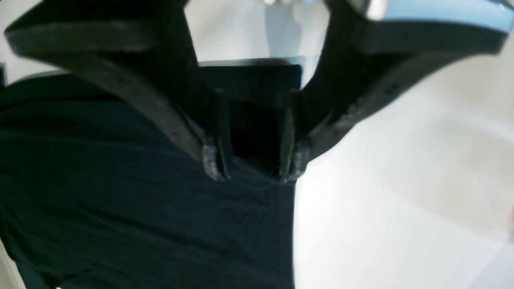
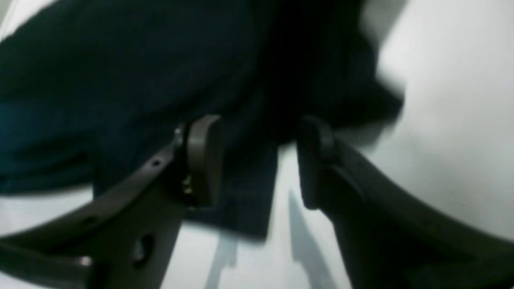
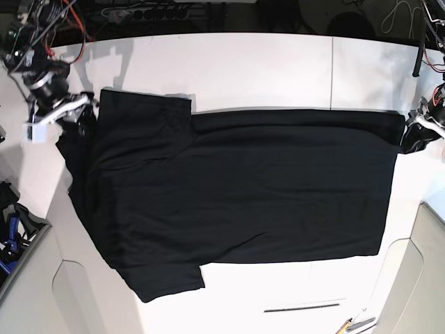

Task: Fold the T-shirt properly
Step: 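Release and regrasp the shirt edge with the right gripper further along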

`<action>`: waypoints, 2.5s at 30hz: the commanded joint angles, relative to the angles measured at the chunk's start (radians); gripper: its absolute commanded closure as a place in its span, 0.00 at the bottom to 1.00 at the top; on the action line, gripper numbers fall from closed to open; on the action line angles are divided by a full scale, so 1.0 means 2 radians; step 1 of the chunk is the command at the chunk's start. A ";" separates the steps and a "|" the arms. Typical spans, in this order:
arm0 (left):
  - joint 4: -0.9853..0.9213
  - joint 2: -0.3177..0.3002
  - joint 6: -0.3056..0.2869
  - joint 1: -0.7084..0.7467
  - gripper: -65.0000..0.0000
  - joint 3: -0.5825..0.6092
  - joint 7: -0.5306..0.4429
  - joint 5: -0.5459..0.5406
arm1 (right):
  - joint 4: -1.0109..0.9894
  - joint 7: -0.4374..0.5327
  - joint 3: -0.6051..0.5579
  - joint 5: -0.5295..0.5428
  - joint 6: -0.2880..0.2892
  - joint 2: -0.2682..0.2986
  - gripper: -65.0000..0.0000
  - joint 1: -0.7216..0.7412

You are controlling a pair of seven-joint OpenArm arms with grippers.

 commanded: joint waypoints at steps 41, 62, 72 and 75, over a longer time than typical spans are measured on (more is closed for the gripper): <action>0.007 0.018 -0.006 -0.004 0.64 -0.004 -0.007 -0.009 | -0.118 0.130 -0.151 -0.038 0.065 -0.021 1.00 0.225; 0.023 0.018 -0.021 -0.004 0.64 -0.006 0.006 -0.054 | -0.127 -0.015 -0.079 0.011 0.065 -0.021 1.00 0.252; 0.065 0.018 -0.021 -0.037 0.63 -0.006 -0.013 0.072 | -0.127 -0.017 -0.018 0.037 0.067 -0.021 1.00 0.193; 0.065 0.017 -0.017 -0.051 0.62 -0.006 -0.009 0.093 | -0.127 -0.016 -0.018 0.038 0.067 -0.021 1.00 0.184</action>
